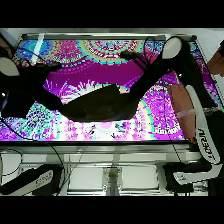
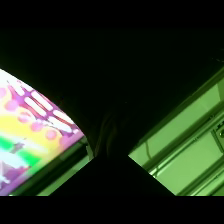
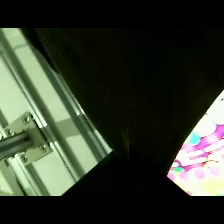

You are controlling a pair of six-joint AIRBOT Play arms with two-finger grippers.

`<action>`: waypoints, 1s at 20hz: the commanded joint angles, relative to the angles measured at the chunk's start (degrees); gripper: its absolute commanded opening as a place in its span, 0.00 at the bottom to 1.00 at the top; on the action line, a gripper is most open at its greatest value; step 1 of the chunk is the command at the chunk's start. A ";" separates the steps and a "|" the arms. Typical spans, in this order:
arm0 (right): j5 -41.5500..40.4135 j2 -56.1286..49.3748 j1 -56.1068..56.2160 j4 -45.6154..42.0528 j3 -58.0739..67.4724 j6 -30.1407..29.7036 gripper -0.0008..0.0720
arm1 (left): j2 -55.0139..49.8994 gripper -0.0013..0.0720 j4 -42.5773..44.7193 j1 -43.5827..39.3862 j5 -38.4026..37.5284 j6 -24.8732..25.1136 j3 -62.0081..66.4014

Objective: Fold the clothes and pants, and hang the long-sleeved shirts on hangers.

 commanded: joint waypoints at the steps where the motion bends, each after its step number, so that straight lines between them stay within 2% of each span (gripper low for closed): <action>1: -4.85 0.02 2.73 -0.50 -10.82 0.15 0.05 | 0.83 0.07 -0.98 0.13 3.02 -0.35 -13.14; 5: -21.33 0.00 2.64 -2.38 -16.50 0.28 0.05 | 0.83 0.07 -0.72 0.11 10.67 -2.08 -18.88; 8: -33.40 0.00 2.60 -3.04 -16.39 0.81 0.05 | 1.03 0.07 0.04 0.11 22.03 -4.00 -18.88; 10: -39.93 0.00 2.60 -5.16 -16.39 3.54 0.05 | 1.03 0.07 2.19 0.11 28.59 -6.16 -18.88; 13: -47.12 -0.11 2.60 -6.10 -16.39 3.76 0.05 | 1.01 0.07 7.10 0.09 34.77 -9.29 -18.88; 15: -51.47 -0.83 2.60 -6.16 -16.39 4.31 0.05 | 0.85 0.07 7.26 0.11 38.05 -9.42 -18.88; 20: -55.15 -6.01 2.60 -6.14 -16.39 4.39 0.05 | -1.36 0.07 7.17 0.04 44.81 -9.40 -18.88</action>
